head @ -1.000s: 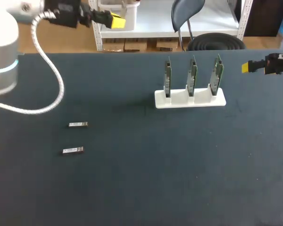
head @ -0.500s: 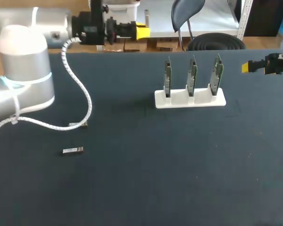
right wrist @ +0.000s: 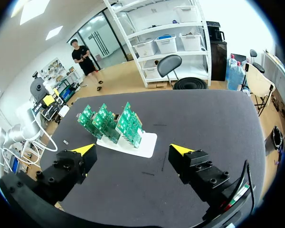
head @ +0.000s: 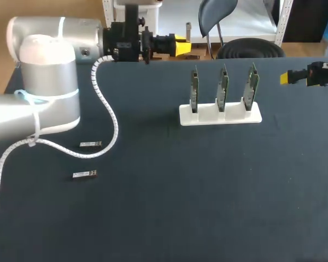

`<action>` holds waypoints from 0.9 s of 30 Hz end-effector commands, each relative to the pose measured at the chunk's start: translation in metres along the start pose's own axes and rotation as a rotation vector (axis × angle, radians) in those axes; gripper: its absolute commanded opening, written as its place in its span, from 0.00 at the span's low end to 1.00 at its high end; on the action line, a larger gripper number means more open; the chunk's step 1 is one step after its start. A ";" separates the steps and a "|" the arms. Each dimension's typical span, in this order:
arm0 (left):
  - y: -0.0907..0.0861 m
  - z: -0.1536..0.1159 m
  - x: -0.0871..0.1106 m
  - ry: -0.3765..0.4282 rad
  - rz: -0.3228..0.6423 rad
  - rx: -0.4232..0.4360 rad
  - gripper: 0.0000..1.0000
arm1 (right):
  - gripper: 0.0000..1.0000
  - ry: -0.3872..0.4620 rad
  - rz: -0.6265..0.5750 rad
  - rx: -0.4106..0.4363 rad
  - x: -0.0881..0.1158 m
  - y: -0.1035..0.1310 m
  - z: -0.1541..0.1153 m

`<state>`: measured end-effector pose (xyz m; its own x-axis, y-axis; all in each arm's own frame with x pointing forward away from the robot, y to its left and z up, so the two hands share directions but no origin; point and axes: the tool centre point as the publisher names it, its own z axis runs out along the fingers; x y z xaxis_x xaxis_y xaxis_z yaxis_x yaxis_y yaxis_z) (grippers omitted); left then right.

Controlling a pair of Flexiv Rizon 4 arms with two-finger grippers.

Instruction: Pick up the optical module with the left hand, and insert it into the network port with the right hand.

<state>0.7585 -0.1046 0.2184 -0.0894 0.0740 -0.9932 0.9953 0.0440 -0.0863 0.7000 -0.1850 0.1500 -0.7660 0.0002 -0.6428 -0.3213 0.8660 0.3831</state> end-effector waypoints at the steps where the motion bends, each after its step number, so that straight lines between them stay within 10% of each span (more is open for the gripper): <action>1: 0.007 0.012 0.004 -0.002 -0.006 0.013 0.00 | 1.00 0.000 0.000 0.000 0.000 0.000 0.000; 27: 0.004 0.031 0.034 0.021 -0.029 -0.008 0.00 | 1.00 0.000 0.000 0.000 0.000 0.000 0.000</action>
<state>0.7605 -0.1295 0.1848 -0.1188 0.0948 -0.9884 0.9921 0.0510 -0.1144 0.7000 -0.1850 0.1500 -0.7660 0.0002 -0.6428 -0.3213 0.8660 0.3831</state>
